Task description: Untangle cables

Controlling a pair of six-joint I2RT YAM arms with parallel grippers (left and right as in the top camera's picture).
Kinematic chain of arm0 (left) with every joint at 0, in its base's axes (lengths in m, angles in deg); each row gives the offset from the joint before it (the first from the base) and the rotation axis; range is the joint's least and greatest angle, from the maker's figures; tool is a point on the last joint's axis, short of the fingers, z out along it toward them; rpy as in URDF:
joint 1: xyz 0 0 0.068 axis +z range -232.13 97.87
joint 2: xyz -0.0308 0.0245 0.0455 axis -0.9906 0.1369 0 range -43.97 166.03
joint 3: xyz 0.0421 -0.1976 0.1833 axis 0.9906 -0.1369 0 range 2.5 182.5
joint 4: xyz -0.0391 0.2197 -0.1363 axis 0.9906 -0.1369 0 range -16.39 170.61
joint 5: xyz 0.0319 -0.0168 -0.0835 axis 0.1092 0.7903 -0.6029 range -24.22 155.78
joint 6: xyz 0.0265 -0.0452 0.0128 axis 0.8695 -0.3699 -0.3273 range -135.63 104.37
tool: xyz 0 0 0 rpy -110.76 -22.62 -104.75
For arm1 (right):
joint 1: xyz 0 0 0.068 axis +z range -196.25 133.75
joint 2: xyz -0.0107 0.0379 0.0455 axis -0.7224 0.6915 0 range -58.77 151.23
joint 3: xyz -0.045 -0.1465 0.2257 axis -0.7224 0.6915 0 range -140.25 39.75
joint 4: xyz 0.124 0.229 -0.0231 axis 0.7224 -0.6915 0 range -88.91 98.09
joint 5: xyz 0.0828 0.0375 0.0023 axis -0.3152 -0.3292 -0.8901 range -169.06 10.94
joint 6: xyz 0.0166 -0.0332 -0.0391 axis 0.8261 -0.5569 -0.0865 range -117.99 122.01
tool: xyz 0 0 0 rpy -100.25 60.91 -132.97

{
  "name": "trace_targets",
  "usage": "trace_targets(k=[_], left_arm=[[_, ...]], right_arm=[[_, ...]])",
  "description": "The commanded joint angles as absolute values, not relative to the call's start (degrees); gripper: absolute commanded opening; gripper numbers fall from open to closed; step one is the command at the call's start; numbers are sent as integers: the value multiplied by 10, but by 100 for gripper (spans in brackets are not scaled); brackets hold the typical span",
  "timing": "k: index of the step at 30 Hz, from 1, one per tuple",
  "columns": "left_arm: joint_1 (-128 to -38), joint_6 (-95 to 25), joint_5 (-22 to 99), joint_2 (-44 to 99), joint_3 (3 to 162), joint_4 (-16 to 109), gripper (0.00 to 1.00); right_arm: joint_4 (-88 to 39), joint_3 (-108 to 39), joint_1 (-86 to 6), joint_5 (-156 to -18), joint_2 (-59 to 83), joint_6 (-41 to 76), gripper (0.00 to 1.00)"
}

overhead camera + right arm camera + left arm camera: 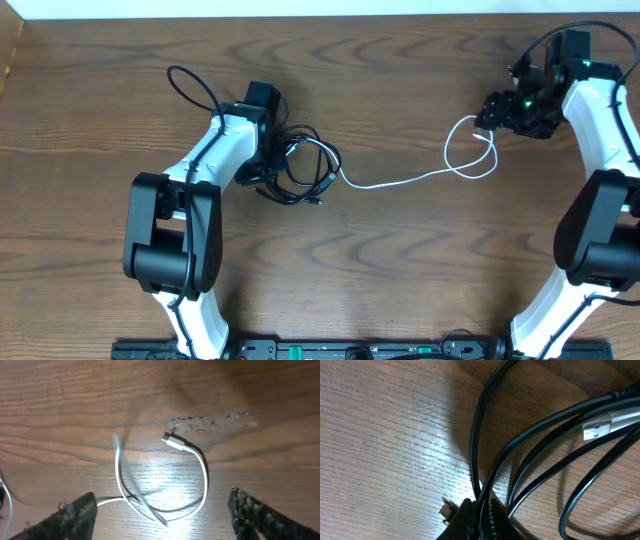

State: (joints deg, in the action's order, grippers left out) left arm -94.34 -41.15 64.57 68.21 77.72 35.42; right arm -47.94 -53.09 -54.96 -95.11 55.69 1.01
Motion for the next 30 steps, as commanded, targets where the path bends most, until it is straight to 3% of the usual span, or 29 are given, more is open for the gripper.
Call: trace_targets(k=[1,5,20,26,30], left_arm=[[-943,-412,645,686,776,350,8],[-943,-412,645,687,776,351,8],[-943,-412,645,686,776,350,12],[-943,-412,645,687,776,350,12],[-943,-412,645,686,776,350,13]], right_arm=[[-480,-532,-545,-994,557,-19,87],[-474,-532,-535,-1051,557,-19,99],[-421,-532,-400,-1099,557,-160,99],[-428,-532,-326,-1094,557,-178,82],[-428,-531,-278,-1090,557,-184,63]])
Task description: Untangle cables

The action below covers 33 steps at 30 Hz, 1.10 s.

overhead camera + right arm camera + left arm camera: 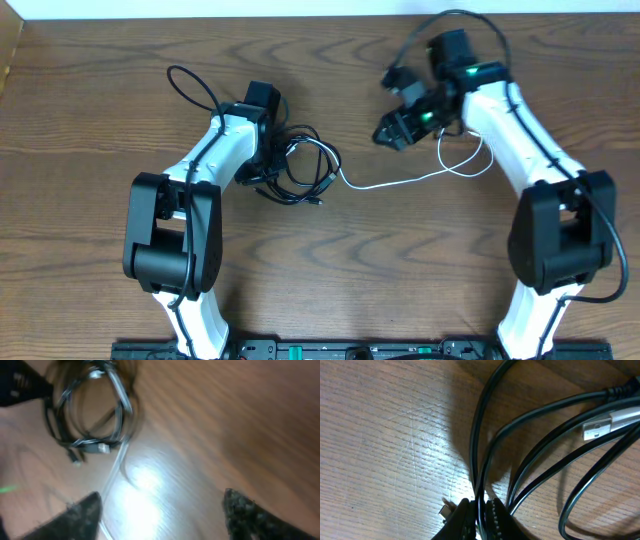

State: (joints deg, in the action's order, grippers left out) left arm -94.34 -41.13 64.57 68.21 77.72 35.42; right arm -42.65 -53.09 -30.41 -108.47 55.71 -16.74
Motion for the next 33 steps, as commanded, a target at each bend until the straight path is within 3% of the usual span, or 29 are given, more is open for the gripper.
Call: trace_targets(k=[1,12,15,16,27,33], left_arm=[[-943,-412,645,686,776,350,12],[-943,-412,645,686,776,350,13],[-943,-412,645,686,776,350,13],[-943,-412,645,687,776,350,13],[-943,-412,645,686,776,350,12],[-943,-412,645,686,776,351,12]], right_arm=[[-428,-530,-268,-1089,558,-184,63],[-403,-486,-153,-954,558,-184,64],[-377,-459,-135,-925,558,-184,60],[-362,-442,-126,-909,558,-184,54],[-275,-351,-109,-852,558,-184,52],[-258,-345,-109,-852,558,-183,40]])
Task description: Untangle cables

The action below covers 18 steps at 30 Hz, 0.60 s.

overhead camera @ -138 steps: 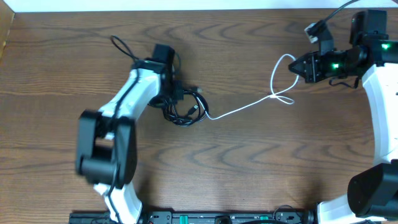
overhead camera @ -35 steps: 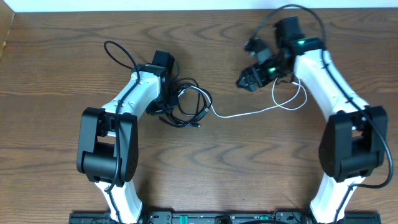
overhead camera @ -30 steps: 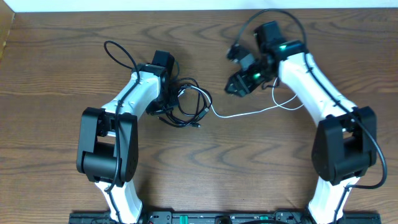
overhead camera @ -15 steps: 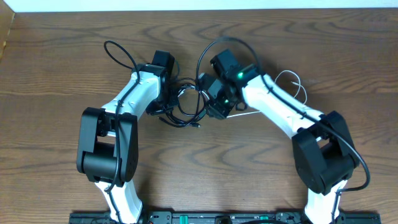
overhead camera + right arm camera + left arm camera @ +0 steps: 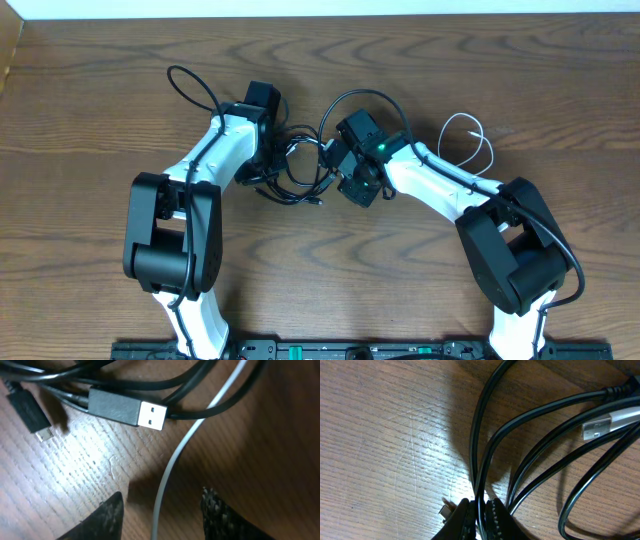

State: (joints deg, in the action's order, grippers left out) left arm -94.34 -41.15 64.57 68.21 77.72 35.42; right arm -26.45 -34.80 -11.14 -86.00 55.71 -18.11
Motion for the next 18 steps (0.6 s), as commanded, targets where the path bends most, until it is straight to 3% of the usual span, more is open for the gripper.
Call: trace_targets(k=[1,12,18], left_arm=[[-943,-412,645,686,776,351,13],[-943,-412,645,686,776,351,13],[-943,-412,645,686,776,351,13]], right_arm=[[-257,-345,-109,-852,558,-184,38],[-239,-345,-109,-852,558,-182,33],[-238,-345,-109,-852,558,-182,12]])
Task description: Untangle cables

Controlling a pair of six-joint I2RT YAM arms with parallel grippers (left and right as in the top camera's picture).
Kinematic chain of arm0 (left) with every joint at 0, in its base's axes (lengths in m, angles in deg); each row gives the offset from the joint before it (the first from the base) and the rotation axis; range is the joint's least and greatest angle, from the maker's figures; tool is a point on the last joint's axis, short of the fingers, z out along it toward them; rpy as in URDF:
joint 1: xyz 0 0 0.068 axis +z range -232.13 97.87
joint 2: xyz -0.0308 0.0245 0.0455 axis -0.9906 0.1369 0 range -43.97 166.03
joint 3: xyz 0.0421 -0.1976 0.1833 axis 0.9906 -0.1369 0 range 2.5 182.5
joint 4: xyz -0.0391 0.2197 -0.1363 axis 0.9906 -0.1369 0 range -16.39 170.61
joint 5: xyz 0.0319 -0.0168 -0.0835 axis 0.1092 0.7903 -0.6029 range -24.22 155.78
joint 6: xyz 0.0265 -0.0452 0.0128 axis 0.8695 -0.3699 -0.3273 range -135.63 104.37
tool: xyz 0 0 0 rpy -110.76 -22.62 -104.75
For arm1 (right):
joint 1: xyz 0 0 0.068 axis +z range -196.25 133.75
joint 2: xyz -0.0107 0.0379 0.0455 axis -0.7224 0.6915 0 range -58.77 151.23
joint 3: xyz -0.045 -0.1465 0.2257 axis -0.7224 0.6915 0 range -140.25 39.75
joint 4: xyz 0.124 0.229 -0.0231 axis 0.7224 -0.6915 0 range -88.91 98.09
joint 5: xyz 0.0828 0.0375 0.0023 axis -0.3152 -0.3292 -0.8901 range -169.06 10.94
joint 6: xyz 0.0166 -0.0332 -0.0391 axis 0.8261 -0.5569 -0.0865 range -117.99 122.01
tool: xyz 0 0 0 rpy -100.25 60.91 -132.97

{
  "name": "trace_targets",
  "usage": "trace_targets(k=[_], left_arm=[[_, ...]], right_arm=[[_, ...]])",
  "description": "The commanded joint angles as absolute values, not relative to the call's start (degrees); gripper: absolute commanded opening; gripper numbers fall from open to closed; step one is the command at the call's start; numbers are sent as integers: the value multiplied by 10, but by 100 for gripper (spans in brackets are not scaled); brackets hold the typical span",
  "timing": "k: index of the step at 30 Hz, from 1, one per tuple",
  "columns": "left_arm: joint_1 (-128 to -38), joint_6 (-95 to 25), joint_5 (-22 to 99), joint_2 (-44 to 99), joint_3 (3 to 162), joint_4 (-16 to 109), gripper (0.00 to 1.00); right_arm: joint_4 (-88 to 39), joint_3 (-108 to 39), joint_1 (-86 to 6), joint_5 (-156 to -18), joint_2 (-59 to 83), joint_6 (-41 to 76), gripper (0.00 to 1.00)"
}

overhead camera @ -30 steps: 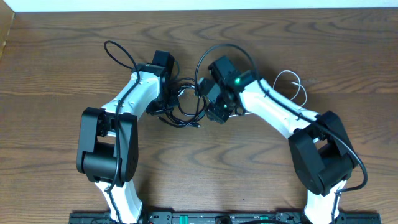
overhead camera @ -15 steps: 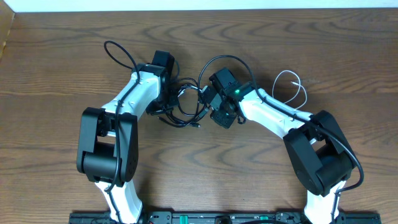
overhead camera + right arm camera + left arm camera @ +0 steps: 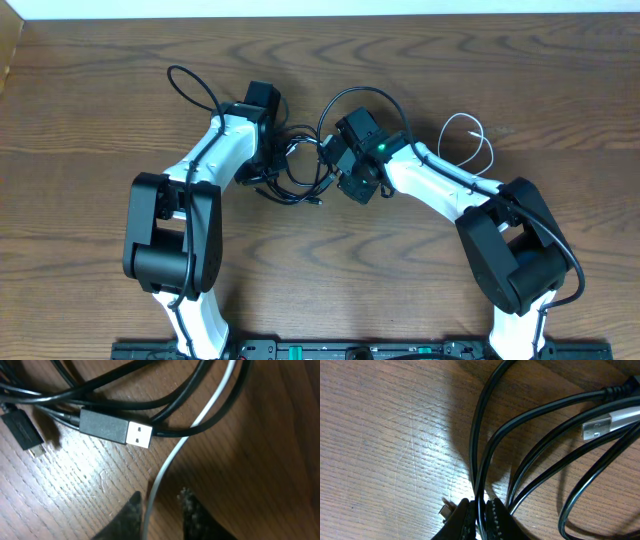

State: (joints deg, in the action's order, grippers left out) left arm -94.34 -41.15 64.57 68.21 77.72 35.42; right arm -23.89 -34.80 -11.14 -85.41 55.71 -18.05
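Observation:
A black cable bundle (image 3: 300,165) lies coiled at the table's middle left. A white cable (image 3: 470,145) runs from it to a loop on the right. My left gripper (image 3: 481,520) is shut on one black strand (image 3: 475,450) at the bundle's left edge. My right gripper (image 3: 162,520) sits at the bundle's right side, its fingers narrowly open with the white cable (image 3: 170,462) between them. The cable touches the left finger, and a gap stays to the right one. A black USB plug (image 3: 115,427) lies just ahead of that gripper.
A silver-tipped USB plug (image 3: 597,429) rests among the black strands. A small black connector (image 3: 22,430) lies on the wooden table (image 3: 100,200) beside the bundle. The left arm's own black cable loops at the back left (image 3: 195,90).
My right gripper's fingers have drawn closer together around the white cable and sit slightly nearer the bundle. The left gripper and the bundle have not moved.
My left gripper stayed shut on a black strand throughout. My right gripper was open over the white loop at the far right, then open midway toward the bundle, then wide open at the bundle's right side. Now its fingers are narrowed about the white cable.

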Motion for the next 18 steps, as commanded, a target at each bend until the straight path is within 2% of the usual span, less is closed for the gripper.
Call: trace_targets(k=[1,6,8,9,12,18], left_arm=[[-943,-412,645,686,776,351,13],[-943,-412,645,686,776,352,14],[-943,-412,645,686,776,355,17],[-943,-412,645,686,776,357,24],[-943,-412,644,686,776,363,36],[-943,-403,563,687,776,379,47]], right_arm=[[-239,-345,-109,-852,558,-182,2],[-243,-347,-119,-853,548,-182,1],[-242,-349,-125,-855,538,-182,1],[-242,-349,-127,-856,531,-182,1],[-242,-350,-134,-879,501,-182,1],[-238,-350,-137,-938,444,-184,1]])
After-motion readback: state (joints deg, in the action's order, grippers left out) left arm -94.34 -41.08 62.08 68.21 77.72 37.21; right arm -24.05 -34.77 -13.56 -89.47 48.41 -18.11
